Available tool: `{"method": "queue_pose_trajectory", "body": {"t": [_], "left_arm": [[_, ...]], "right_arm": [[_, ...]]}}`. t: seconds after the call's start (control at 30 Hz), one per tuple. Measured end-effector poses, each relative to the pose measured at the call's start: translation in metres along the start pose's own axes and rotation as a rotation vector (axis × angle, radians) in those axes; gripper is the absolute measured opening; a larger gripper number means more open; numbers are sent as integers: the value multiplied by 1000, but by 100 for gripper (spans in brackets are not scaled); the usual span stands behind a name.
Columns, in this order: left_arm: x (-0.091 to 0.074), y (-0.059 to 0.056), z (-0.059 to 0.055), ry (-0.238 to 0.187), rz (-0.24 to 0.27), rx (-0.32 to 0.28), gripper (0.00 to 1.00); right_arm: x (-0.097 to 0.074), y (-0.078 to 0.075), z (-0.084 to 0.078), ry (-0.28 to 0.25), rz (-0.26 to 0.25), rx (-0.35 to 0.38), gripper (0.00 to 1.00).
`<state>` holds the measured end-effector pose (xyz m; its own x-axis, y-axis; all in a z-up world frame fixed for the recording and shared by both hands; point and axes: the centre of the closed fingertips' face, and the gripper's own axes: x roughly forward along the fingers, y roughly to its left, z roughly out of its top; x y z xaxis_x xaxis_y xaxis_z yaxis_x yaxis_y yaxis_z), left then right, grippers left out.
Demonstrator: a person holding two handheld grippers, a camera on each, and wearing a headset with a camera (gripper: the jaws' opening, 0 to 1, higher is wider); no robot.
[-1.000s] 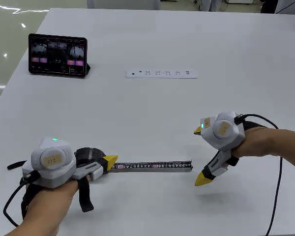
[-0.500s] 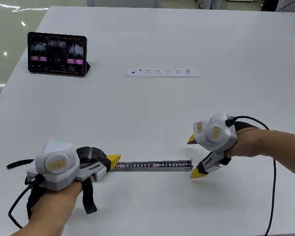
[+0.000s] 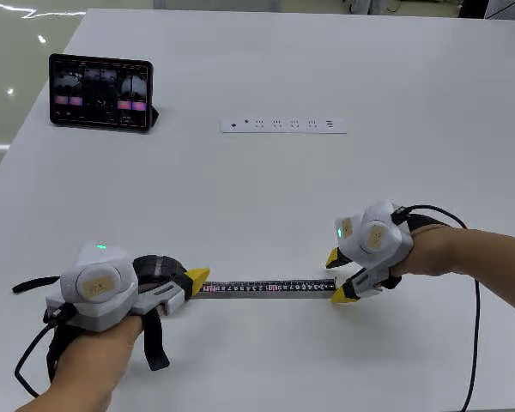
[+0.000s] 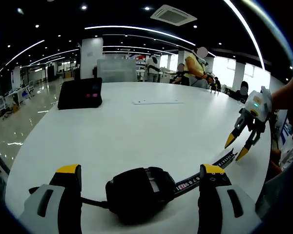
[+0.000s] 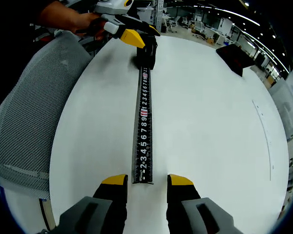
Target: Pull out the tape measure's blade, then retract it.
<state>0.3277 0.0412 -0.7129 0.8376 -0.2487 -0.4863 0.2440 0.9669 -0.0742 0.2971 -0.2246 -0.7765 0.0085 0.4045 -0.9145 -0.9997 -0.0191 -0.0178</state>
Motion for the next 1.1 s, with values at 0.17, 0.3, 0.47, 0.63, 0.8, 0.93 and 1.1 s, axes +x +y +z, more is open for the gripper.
{"method": "queue_pose_trajectory", "body": {"t": [0.17,0.3,0.47,0.63,0.8,0.93,1.1], "left_arm": [[0,0,0,0,-1,-2,99],[1,-1,0,0,-1,-4,99],[1,2,2,-7,12,3,99],[1,2,1,-6,10,-2,99],[3,6,-4,2,32,-12,97],[3,3,-6,8,36,-23,94],[4,3,-12,23,43,-52,83]], "right_arm": [[1,2,-2,8,8,-7,19],[2,3,-3,11,6,-9,16],[3,3,-3,11,7,-3,13],[3,4,-3,6,6,12,12],[4,4,-2,23,0,33,12],[4,4,-2,42,4,44,11],[5,3,-2,63,0,66,11]]}}
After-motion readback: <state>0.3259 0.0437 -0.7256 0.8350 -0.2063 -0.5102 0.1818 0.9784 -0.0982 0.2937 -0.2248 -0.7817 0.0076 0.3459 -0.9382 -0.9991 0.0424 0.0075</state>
